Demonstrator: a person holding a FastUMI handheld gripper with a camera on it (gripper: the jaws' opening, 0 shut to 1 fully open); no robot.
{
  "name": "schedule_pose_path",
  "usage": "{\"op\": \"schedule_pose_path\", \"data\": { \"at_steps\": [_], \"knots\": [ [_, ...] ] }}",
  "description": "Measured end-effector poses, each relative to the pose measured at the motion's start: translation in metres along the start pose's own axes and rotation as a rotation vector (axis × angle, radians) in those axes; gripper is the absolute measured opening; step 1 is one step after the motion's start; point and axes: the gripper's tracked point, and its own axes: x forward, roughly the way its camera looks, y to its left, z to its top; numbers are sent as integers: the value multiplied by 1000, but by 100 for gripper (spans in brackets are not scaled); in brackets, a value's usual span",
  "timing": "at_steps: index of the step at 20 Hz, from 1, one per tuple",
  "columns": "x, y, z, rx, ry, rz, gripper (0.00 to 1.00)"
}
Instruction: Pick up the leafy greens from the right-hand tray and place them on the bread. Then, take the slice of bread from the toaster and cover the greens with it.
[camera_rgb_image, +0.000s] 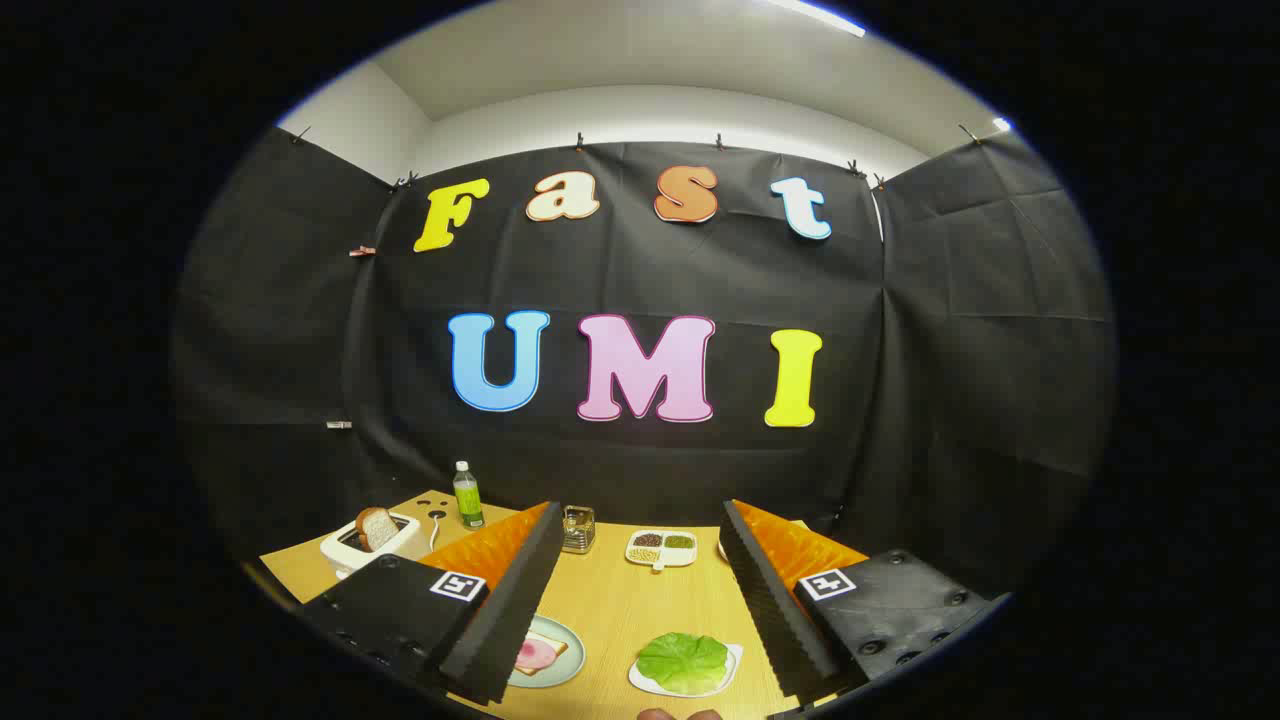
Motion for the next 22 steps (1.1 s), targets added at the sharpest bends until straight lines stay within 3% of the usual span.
{"op": "schedule_pose_path", "data": {
  "at_steps": [22],
  "knots": [
    [9, 28, -20, -9, 50, 5, 98]
  ]
}}
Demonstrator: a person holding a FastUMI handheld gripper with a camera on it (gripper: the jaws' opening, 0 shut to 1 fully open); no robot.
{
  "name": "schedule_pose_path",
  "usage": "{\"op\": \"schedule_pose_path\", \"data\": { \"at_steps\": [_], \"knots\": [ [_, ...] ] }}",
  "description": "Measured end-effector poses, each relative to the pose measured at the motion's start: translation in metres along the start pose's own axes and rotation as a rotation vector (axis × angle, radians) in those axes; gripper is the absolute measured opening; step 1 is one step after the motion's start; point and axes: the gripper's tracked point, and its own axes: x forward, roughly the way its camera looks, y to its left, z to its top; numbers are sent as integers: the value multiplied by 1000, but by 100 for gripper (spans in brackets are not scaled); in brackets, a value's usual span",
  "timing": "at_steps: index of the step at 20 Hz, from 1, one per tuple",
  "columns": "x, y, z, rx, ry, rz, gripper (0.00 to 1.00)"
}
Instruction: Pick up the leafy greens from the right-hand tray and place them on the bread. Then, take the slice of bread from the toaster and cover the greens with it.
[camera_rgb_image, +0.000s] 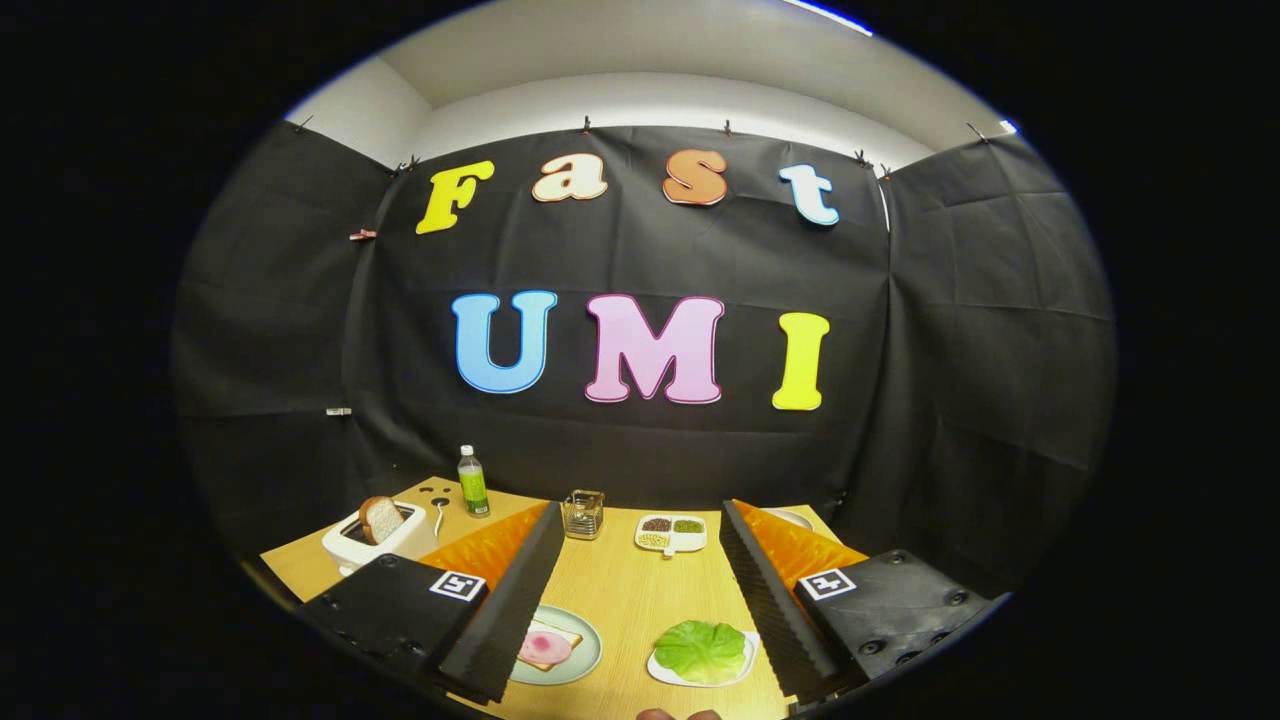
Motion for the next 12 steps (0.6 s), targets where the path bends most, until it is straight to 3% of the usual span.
{"op": "schedule_pose_path", "data": {
  "at_steps": [12],
  "knots": [
    [32, -43, -46, 15, 93, 49, 98]
  ]
}}
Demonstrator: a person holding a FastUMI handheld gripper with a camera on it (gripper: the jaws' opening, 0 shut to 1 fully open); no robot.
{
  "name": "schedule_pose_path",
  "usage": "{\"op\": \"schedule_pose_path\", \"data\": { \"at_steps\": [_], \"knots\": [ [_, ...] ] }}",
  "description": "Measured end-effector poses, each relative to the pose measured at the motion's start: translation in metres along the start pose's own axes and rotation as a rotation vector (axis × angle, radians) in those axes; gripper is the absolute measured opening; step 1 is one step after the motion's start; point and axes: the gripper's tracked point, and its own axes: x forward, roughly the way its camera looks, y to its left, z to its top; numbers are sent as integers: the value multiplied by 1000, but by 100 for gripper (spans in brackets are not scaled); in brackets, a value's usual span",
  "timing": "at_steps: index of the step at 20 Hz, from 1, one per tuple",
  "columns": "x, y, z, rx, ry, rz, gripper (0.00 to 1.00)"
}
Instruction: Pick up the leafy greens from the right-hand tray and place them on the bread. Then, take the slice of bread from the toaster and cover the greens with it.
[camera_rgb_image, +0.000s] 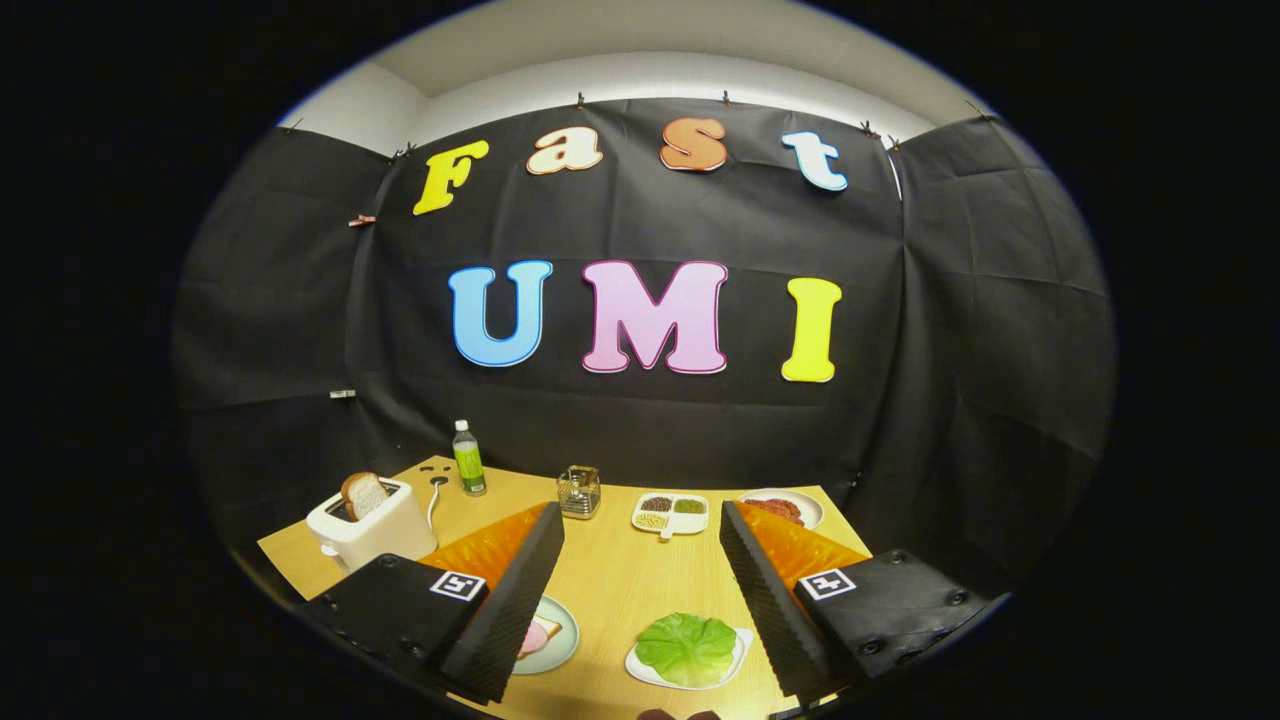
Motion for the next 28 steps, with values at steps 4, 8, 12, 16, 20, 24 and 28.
{"op": "schedule_pose_path", "data": {
  "at_steps": [4, 8, 12, 16, 20, 24, 28],
  "knots": [
    [13, -20, -40, 4, 92, 17, 98],
    [31, -37, -98, 1, 204, 48, 98],
    [49, -49, -160, 21, 340, 51, 98],
    [60, -53, -221, 19, 483, 55, 98],
    [60, -56, -269, -38, 586, 74, 97],
    [62, -58, -298, -39, 660, 78, 98],
    [60, -61, -318, -23, 716, 71, 96]
  ]
}}
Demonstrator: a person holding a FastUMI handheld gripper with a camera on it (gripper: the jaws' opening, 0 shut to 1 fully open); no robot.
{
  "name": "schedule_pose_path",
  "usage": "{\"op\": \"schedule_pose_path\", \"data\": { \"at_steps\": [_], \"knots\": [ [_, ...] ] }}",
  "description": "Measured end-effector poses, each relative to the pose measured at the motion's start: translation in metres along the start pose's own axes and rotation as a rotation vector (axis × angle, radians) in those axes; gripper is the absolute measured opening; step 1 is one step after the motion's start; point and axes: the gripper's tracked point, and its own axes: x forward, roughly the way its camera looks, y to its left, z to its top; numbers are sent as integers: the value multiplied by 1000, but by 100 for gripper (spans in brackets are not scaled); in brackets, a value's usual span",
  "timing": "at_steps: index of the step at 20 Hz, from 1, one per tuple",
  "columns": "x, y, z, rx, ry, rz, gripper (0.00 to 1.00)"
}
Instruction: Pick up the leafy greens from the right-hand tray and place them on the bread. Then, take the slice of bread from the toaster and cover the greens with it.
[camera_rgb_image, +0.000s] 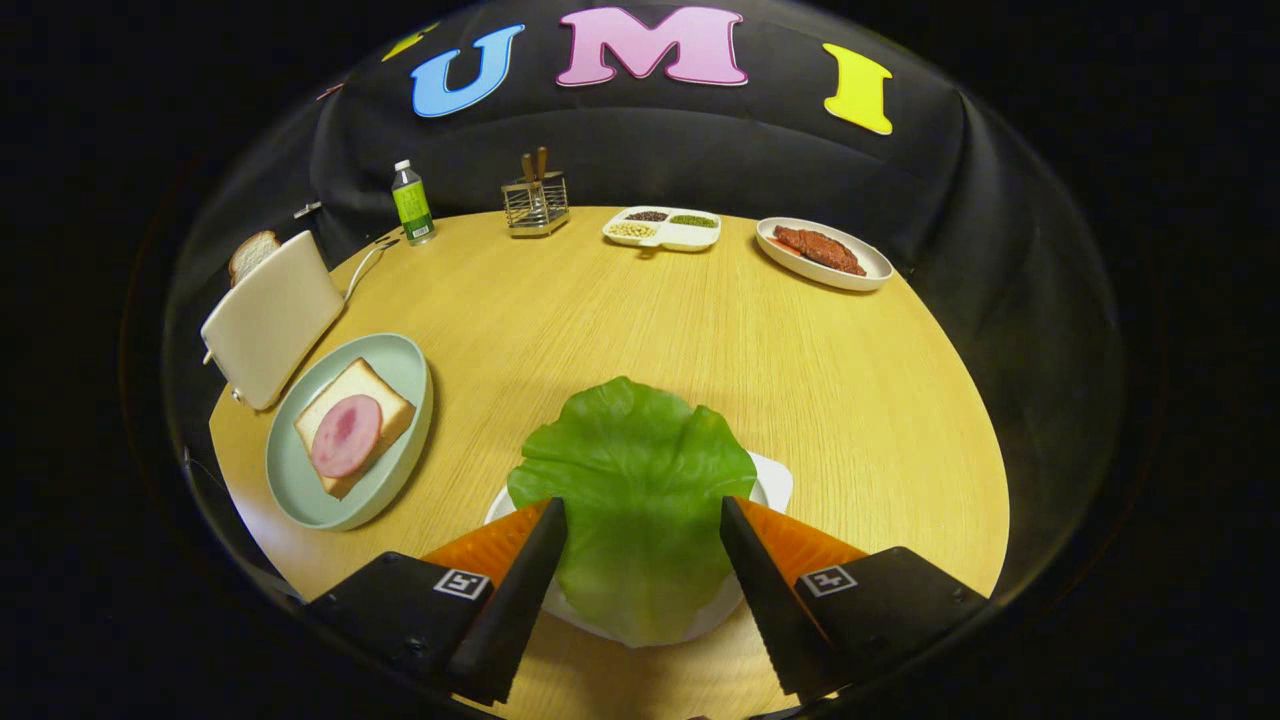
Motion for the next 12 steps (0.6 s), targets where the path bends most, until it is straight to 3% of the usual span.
{"op": "schedule_pose_path", "data": {
  "at_steps": [1, 8, 10, 12],
  "knots": [
    [-2, 0, 0, 4, 10, 7, 90],
    [2, 1, -2, 5, 17, 4, 81],
    [-1, 1, -1, 14, 11, -4, 41],
    [-2, 1, -3, 4, 19, 0, 27]
  ]
}}
